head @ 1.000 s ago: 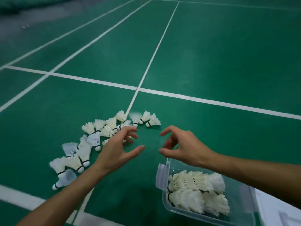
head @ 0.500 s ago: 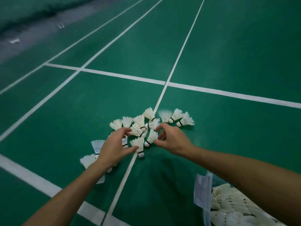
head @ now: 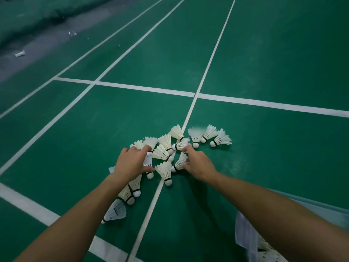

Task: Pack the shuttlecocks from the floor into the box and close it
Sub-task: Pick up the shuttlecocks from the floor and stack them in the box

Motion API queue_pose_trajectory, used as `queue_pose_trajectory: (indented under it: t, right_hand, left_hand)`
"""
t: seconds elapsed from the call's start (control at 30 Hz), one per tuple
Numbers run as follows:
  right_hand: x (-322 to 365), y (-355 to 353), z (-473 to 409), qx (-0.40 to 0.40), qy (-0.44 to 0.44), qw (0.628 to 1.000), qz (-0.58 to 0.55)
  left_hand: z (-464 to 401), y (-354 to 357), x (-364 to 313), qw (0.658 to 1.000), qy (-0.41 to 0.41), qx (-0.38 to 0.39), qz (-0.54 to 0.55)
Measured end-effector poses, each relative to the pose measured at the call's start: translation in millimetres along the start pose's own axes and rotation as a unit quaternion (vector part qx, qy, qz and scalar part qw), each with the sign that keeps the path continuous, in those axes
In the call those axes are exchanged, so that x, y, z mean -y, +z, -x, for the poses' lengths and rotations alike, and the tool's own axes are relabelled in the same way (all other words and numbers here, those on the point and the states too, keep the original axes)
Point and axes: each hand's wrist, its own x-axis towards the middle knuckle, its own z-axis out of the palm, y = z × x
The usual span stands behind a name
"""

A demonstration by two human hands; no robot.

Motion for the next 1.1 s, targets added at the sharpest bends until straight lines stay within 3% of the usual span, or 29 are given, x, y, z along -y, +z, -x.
queue_pose_trajectory:
  t: [0.2, 0.37, 0.53, 0.63, 0.87, 1.1]
  right_hand:
    - [-10.1, -6.0, 6.1, 0.017, -0.009, 0.999, -0.04]
    - [-21.4, -24.9, 19.6, 0.026, -0.025, 0.998, -0.041]
    - [-28.7, -80.8, 49.6, 0.028, -0.055, 0.997, -0.037]
    - [-37.0, -128.3, 83.0, 0.022, -0.055, 0.998, -0.027]
    - [-67.1, -219.0, 212.0, -0.035, -0.003, 0.998, -0.05]
    - [-107.5, -248.7, 326.3, -0.087, 0.086, 0.989, -0.079]
  left_hand:
    - [-5.5, -3.6, -8.1, 0.994, 0.031, 0.052, 0.094]
    - [-2.4, 1.7, -30.3, 0.988, 0.088, 0.093, 0.092]
    - [-4.0, 5.5, -47.8, 0.976, 0.104, 0.121, 0.149]
    - [4.7, -12.5, -66.7, 0.963, 0.114, 0.09, 0.226]
    - [38.9, -103.9, -138.7, 0.893, 0.159, 0.028, 0.421]
    - [73.9, -156.8, -222.8, 0.849, 0.285, 0.016, 0.445]
